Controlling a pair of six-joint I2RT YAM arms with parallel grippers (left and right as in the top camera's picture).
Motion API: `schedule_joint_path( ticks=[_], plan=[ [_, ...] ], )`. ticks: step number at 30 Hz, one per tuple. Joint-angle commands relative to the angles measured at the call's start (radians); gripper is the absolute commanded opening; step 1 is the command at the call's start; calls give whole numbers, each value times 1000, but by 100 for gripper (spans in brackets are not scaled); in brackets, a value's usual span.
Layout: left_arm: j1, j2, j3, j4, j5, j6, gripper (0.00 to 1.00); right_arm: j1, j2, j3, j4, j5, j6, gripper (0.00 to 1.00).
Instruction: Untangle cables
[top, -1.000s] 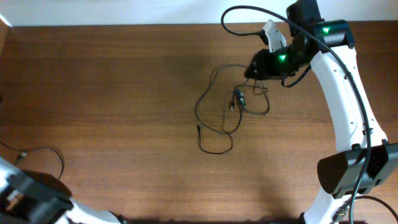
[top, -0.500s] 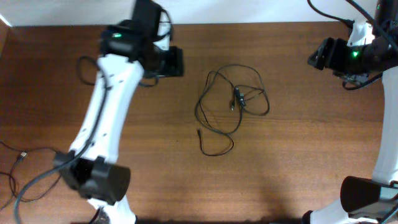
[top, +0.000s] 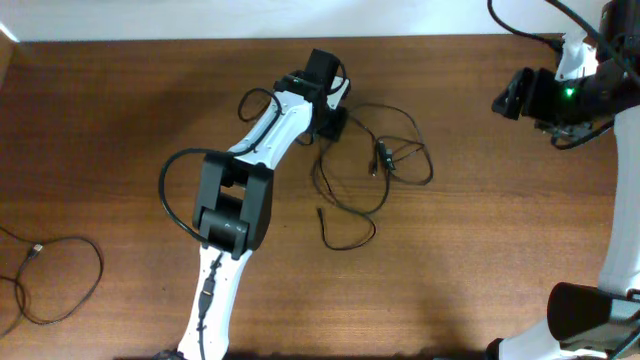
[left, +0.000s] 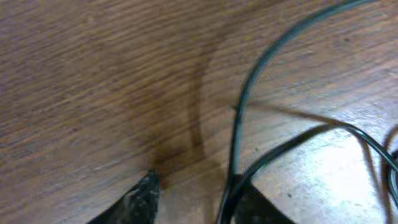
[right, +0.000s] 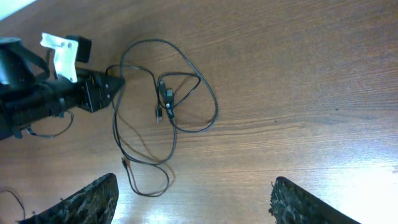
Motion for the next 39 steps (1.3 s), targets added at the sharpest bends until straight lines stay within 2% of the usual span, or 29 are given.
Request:
schedule_joint_path(
  ticks=[1,2,5,7,8,9,13,17,19,20,23,24,25,27,29,32,33,34,37,39],
  plan=[
    [1,24,8,14,-31,12,13,-1,3,-6,-6,9,-22,80],
    [1,24,28,-5,-29,11,9,-1,3,-6,-6,9,-22,80],
    [1,24,195,-173,-27,11,10,-1,3,-6,-7,8,-22,80],
    [0,24,314,-273,-27,11,18,-1,3,-6,-6,9,-22,80],
    [0,24,336,-285,-27,11,28,-1,3,-6,-6,8,-22,81],
    [1,27,325,-284,-27,11,32,-1,3,-6,-7,9,-22,81],
    [0,110,294,-283,-27,11,33,-1,3,-6,-9,8,-22,80],
    [0,179,294,-282,-27,11,29,-1,3,-6,-10,9,-22,81],
    [1,180,302,-282,-27,11,10,-1,3,-6,-8,9,-22,81],
    [1,180,317,-286,-27,11,9,-1,3,-6,-6,9,-22,82],
    [1,179,436,-370,-27,11,11,-1,3,-6,-6,9,-22,85],
    [1,179,463,-389,-27,11,15,-1,3,-6,-6,8,-22,85],
    [0,179,467,-394,-27,11,25,-1,3,-6,-7,9,-22,85],
    [-1,180,467,-400,-27,11,25,-1,3,-6,-7,8,-22,85],
    [-1,180,467,-401,-27,11,17,-1,3,-6,-8,9,-22,85],
    [-1,180,466,-390,-28,12,14,-1,3,-6,-18,9,-22,85],
    [-1,180,467,-389,-28,12,0,-1,3,-6,-21,9,-22,85],
    [3,175,484,-397,-27,11,0,-1,3,-6,-24,9,-22,85],
    [25,103,732,-549,-27,11,0,-1,3,-6,-21,9,-30,85],
    [24,-5,974,-662,-16,11,0,-1,3,-6,-17,9,-48,85]
  ],
)
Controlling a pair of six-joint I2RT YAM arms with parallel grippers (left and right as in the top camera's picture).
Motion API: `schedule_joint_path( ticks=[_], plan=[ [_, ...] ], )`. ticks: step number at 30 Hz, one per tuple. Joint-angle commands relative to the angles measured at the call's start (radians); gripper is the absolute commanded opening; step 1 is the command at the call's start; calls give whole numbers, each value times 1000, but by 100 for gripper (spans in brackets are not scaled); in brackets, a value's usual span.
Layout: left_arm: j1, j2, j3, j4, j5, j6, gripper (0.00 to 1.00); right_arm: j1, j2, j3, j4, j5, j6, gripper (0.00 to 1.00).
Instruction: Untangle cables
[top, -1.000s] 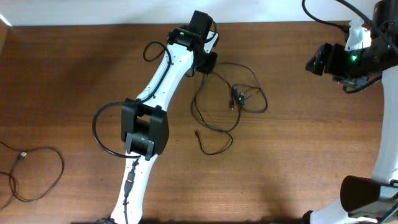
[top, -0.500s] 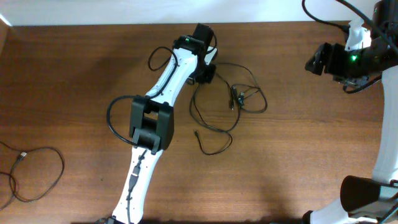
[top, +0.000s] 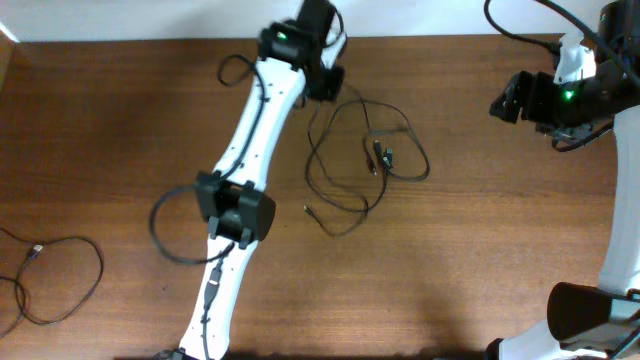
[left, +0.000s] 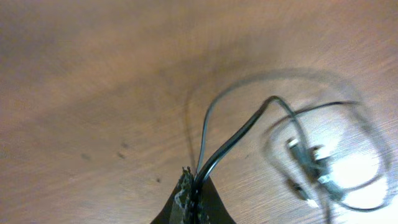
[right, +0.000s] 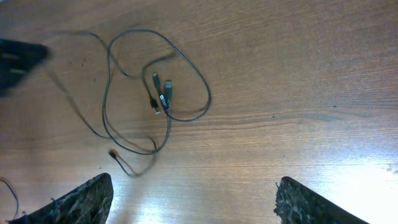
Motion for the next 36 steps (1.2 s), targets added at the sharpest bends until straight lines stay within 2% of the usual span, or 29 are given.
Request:
schedule_joint_path(
  ticks=[1,4,7,9,13,14,17,19,20,22,25,26,28,31,33,35,36],
  plan=[
    [2,-204,305,-113,12,0,0,-1,3,-6,6,9,-24,85],
    [-3,-376,298,-97,98,0,0,-1,3,-6,6,9,-24,85],
    [3,-531,298,-14,87,1,0,-1,3,-6,6,9,-24,86],
    [16,-612,298,31,12,1,0,-1,3,-6,6,9,-24,86],
    [98,-687,297,8,-311,1,0,-1,3,-6,6,9,-24,86],
    [144,-684,285,-17,-365,0,0,-1,3,-6,6,9,-24,86],
    [386,-684,165,-84,-366,-135,0,-1,3,-6,5,9,-24,86],
    [624,-683,-27,-85,-366,-298,0,-1,3,-6,2,9,-24,86],
    [695,-683,-100,-76,-366,-348,0,-1,3,-6,1,9,-24,86],
    [837,-682,-298,32,-367,-398,0,-1,3,-6,-2,9,-24,86],
    [978,-681,-612,327,-366,-401,0,-1,3,-6,-2,9,-23,86],
    [1011,-681,-660,420,-366,-401,0,-1,3,-6,-2,9,-23,86],
    [1061,-681,-661,560,-366,-401,0,-1,3,-6,-3,8,-23,86],
    [1086,-681,-661,578,-371,-400,0,-1,3,-6,-5,8,-23,86],
    [1091,-677,-665,566,-431,-386,0,-1,3,-6,-5,8,-23,86],
    [1091,-663,-715,541,-435,-385,21,-1,3,-6,-5,9,-23,86],
    [1091,-645,-742,515,-438,-385,25,-1,3,-6,-5,9,-24,86]
  ],
)
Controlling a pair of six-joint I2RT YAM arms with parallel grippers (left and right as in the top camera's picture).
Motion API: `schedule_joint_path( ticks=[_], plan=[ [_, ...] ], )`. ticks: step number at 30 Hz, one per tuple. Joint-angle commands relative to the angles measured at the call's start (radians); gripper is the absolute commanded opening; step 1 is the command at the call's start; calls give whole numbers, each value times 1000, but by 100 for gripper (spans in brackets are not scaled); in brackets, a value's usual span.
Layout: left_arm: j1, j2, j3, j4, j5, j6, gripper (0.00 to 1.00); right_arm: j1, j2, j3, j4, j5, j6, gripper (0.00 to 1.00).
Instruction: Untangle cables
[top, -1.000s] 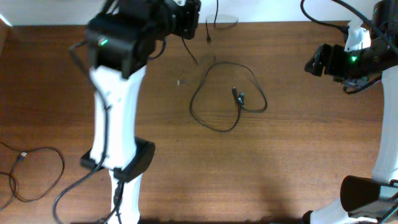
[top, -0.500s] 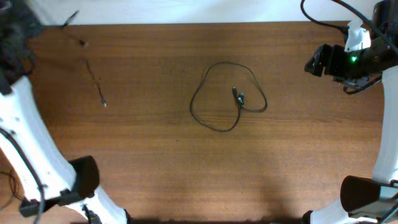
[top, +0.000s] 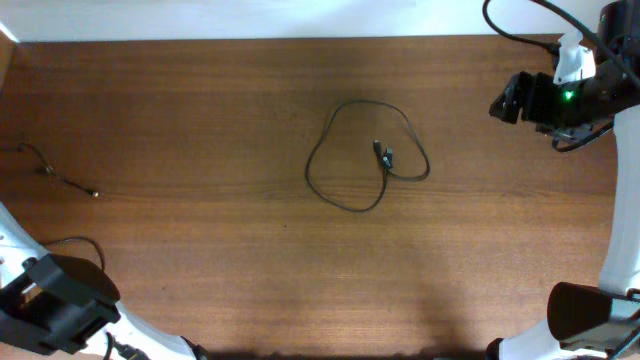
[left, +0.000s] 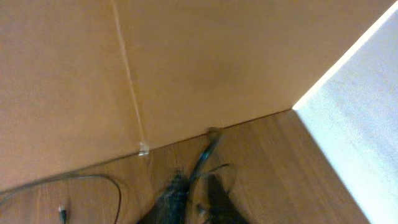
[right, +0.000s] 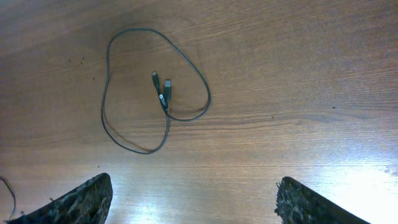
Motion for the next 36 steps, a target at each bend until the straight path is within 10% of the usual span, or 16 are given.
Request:
schedule_joint_path(
  ticks=[1,5,7,14,19,26,36],
  plan=[
    [9,37,-87,-44,-28,0,26,-1,3,-5,-3,9,-11,86],
    [9,154,-211,-44,-28,0,45,-1,3,-5,-3,9,-11,86],
    [9,192,-230,-52,-27,0,99,-1,3,-5,-3,9,-11,86],
    [-29,29,-158,-160,238,88,94,-1,3,-5,1,9,-11,86],
    [-411,-262,-158,-212,445,178,94,-1,3,-5,6,9,-12,86],
    [-985,12,-165,-268,445,376,93,-1,3,-5,5,9,-12,86],
    [-1106,469,-165,223,444,540,88,-1,3,-5,-11,9,-12,86]
  ],
)
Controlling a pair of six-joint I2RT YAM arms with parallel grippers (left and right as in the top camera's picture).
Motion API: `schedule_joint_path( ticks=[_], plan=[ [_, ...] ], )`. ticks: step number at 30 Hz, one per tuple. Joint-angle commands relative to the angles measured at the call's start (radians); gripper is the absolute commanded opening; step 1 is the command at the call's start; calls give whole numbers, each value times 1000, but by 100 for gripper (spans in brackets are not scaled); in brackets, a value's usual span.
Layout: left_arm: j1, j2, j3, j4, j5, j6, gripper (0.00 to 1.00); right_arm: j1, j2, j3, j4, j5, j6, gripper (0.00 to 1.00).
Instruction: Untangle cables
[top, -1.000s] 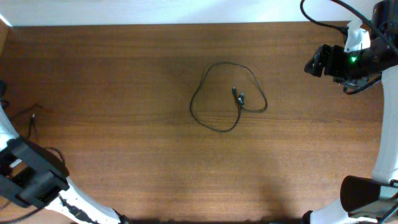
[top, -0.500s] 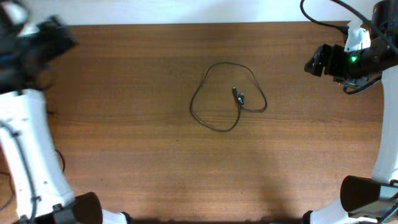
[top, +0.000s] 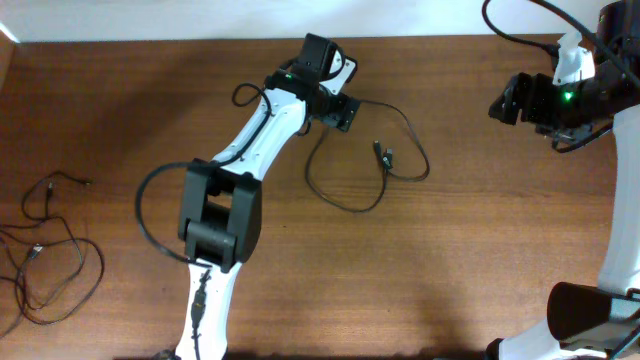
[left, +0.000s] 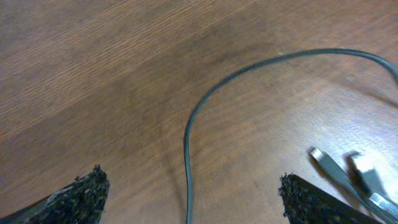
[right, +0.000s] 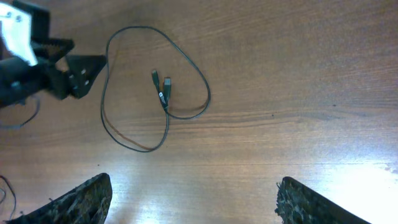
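Note:
A black cable loop (top: 345, 195) lies at the table's centre, its two connectors (top: 383, 153) side by side inside it. My left gripper (top: 338, 110) hangs open over the loop's upper left bend. In the left wrist view the cable (left: 205, 99) runs between the spread fingers (left: 74, 199), touching neither, and the connectors (left: 348, 177) show at the right. A thin cable (top: 50, 190) lies at the far left, apart from the loop. My right gripper (top: 505, 100) is open and high at the back right; its view shows the whole loop (right: 202, 81).
Another thin black cable (top: 60, 275) coils at the left front edge, just below the separated one. The right arm's own wiring hangs at the top right corner. The wooden table (top: 480, 270) ends at a pale wall along the back.
My left gripper was shut on the thin cable at the far left corner. Now that cable lies loose at the left, and the gripper is open over the central loop.
The left gripper stood open in the tangle at the centre. Then it was shut on a thin cable near the back edge, then at the far left with that cable, only the loop left at centre. Now the thin cable rests left and the gripper is open at the loop.

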Motion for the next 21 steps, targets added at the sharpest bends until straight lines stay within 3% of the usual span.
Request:
schedule_joint_path(
  ticks=[1,5,8,12,15,18,21],
  plan=[
    [-5,102,3,67,3,20,86,-1,3,-5,-4,9,-11,86],
    [-5,135,3,74,3,12,66,-1,3,-5,-4,9,-19,86],
    [-6,143,3,73,3,-14,28,-1,3,-5,-4,9,-19,86],
    [-6,146,3,70,3,-14,2,-1,3,-5,-4,10,-19,86],
    [8,69,50,0,-5,-13,0,-1,3,-5,-3,9,-19,86],
    [52,-146,208,-187,-5,-11,0,-1,3,-5,1,9,-19,86],
    [168,-389,221,-188,-97,29,0,-1,3,-5,3,9,-19,86]
  ],
)
